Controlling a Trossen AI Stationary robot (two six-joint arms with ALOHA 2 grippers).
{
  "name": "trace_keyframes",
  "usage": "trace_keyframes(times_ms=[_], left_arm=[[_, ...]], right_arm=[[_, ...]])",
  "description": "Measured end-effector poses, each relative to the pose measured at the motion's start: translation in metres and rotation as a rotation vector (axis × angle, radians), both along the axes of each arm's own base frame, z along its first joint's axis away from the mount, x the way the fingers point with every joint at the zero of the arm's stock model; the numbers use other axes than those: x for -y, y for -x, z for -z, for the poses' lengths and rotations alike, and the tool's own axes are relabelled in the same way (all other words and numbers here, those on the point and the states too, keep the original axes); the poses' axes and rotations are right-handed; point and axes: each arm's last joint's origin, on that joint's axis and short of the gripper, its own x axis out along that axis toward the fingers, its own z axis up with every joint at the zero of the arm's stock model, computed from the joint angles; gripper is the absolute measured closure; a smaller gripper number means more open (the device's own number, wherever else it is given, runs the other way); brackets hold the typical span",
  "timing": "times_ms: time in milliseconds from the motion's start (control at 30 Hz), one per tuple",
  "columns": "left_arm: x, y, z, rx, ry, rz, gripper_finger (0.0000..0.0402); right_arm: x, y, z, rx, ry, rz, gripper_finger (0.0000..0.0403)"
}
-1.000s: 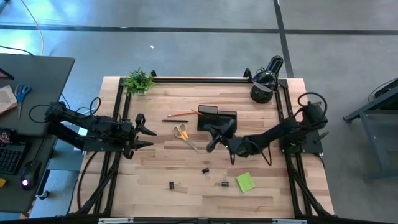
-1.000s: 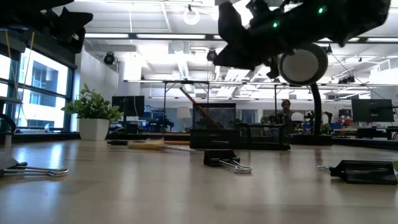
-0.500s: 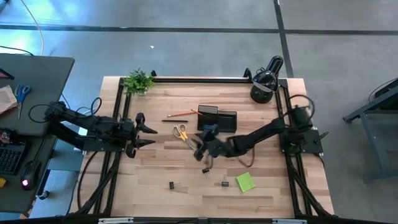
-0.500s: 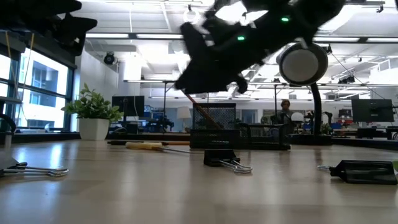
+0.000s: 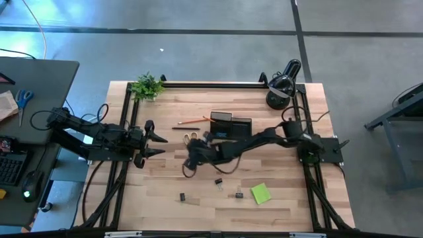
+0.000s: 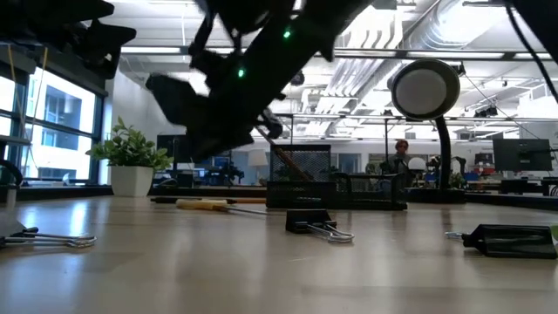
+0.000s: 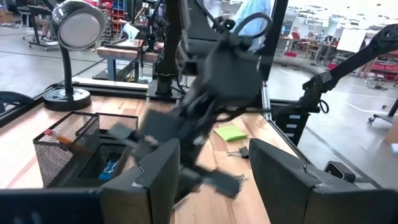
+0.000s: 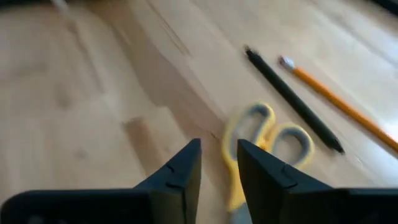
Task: Pick and place office supplies into organizer
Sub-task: Put the yellow scissors into the desk organizer
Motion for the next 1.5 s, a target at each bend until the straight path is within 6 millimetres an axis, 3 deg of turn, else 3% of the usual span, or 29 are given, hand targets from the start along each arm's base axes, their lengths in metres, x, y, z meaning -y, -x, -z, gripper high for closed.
trace_keyframes(times_ms=[167,333,467,633,800,1033,1267,1500], left_arm=[[0.000,0.000,0.001,-0.007,-0.002,0.001,0.0218],[0.000,0.000,0.001,-0.008,-0.003,0.003,0.0218],[0.000,0.000,-0.001,0.003,-0.007,0.004,0.0218],[-0.001,0.003,-0.010,-0.009,-0.009,0.005,0.0218],[0.000,0.004,-0.010,-0.021,-0.011,0.020,0.0218],[0.000,0.004,-0.008,-0.041,-0.015,0.019,0.0218],[0.000,0.004,-0.008,-0.038,-0.015,0.019,0.0218],[0.000,0.004,-0.008,-0.038,-0.014,0.019,0.0218]], right_arm=[[0.007,-0.002,0.007,-0.090,-0.011,0.039,0.0318],[0.010,-0.004,0.003,-0.055,-0.031,0.033,0.0295],[0.019,-0.017,0.005,0.031,-0.108,-0.069,0.0269],[0.031,-0.026,0.022,0.069,-0.145,-0.088,0.0260],[0.046,-0.025,0.037,0.020,-0.116,-0.043,0.0279],[0.035,-0.025,0.035,0.006,0.003,-0.042,0.0310],[0.035,-0.026,0.044,0.012,-0.081,-0.057,0.0320],[0.018,-0.024,0.057,-0.016,-0.126,-0.081,0.0320]])
